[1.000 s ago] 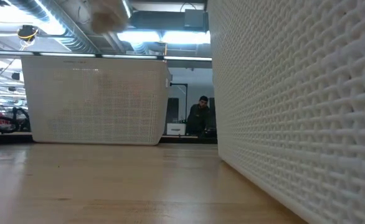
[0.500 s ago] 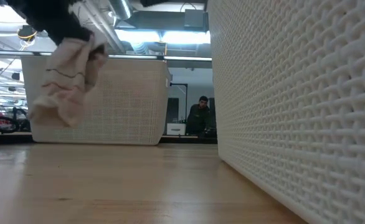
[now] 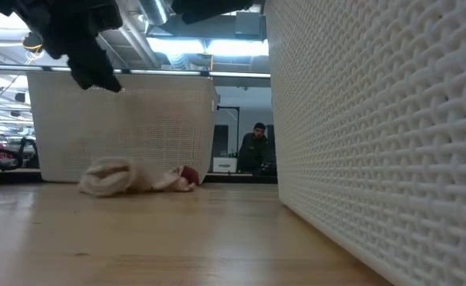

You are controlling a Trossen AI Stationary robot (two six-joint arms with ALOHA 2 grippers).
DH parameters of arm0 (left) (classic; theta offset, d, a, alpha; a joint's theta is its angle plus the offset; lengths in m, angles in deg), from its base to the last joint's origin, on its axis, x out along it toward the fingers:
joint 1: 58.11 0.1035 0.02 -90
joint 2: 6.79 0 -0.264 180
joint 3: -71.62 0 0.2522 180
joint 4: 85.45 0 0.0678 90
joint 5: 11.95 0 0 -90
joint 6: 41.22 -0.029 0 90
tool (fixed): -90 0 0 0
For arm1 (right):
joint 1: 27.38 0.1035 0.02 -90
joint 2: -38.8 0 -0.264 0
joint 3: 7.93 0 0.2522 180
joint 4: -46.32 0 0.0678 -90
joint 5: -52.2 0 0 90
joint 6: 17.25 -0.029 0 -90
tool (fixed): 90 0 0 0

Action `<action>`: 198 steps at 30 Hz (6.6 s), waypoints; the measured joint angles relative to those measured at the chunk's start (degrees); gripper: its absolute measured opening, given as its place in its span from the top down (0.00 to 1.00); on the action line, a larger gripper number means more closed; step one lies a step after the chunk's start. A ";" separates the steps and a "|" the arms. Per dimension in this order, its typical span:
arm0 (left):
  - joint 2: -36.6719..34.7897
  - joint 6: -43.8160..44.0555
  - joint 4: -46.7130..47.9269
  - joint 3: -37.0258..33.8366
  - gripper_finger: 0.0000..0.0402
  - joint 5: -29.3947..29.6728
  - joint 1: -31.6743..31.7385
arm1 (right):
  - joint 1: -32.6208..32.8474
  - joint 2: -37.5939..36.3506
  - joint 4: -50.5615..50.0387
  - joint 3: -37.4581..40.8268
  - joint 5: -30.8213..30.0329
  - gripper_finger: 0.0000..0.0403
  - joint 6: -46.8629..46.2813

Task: Sort clothes
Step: Put the white striped sock into the top white bin

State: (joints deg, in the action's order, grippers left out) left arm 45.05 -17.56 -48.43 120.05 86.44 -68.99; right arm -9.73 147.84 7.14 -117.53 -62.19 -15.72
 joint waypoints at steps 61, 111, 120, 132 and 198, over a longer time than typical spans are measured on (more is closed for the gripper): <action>-1.69 -17.53 -5.50 7.79 0.98 21.59 -12.25 | 0.02 3.42 -1.71 -0.17 4.56 0.46 0.21; -7.72 -21.49 -4.61 10.76 0.47 -6.18 34.15 | 0.02 3.32 -1.63 -0.17 4.58 0.46 -1.30; -1.45 -13.87 2.64 10.74 0.47 -5.75 21.66 | 0.00 3.32 -1.63 -0.18 4.56 0.46 -1.29; 13.62 -8.22 5.28 10.70 0.47 2.54 11.26 | -0.04 3.32 -1.63 -0.20 4.56 0.46 -1.30; 41.40 1.31 -12.92 3.28 0.82 14.46 0.09 | -0.04 3.32 -2.65 -0.20 4.56 0.46 -2.54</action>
State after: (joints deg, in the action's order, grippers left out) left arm 86.45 -16.25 -61.35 123.34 100.91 -68.90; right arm -9.77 151.16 4.49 -117.72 -57.63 -18.26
